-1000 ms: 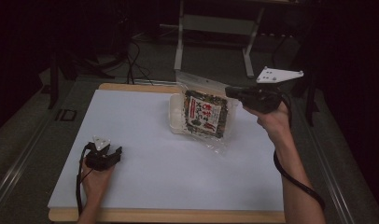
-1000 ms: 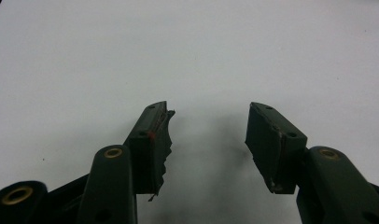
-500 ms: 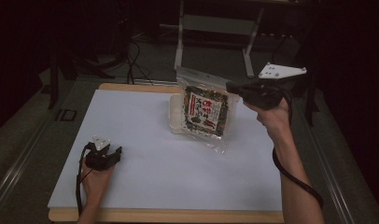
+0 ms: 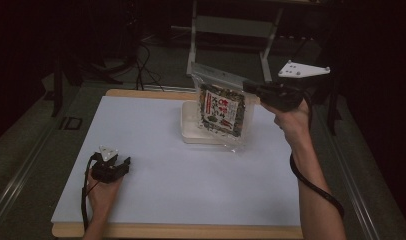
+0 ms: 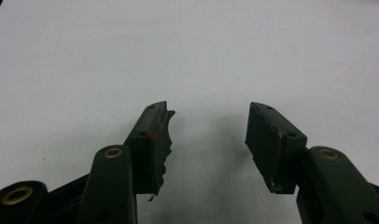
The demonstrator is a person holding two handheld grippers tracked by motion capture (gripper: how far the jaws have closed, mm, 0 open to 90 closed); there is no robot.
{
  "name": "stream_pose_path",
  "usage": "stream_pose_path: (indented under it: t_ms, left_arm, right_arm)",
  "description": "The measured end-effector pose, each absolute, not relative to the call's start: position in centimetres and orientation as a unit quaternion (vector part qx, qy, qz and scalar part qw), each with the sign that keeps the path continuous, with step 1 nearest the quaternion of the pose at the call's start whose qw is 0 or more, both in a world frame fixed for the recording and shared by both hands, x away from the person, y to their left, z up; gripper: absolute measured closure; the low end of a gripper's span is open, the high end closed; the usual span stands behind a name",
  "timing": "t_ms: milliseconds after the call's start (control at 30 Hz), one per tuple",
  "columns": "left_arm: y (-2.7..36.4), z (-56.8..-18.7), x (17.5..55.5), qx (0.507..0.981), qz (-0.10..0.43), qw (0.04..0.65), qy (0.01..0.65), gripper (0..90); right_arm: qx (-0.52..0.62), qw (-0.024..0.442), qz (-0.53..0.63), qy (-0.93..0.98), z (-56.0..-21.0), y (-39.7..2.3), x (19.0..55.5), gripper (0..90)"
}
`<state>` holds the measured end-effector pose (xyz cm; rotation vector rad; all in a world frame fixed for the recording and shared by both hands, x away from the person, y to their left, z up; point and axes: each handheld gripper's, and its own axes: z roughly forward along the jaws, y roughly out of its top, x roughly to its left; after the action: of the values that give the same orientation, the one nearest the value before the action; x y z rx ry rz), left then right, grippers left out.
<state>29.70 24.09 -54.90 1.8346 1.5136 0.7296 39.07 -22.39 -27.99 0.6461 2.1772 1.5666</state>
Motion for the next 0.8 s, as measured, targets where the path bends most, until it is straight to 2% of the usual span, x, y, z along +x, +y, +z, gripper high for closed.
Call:
stream_pose_path:
  t_ms: [800]
  left_arm:
    - [24.1, -54.9, 29.7, 0.699, 0.278, 0.322, 0.575, 49.3]
  right_arm:
    - [0.239, 0.2, 0.578, 0.754, -27.9, -21.4, 40.9, 89.5]
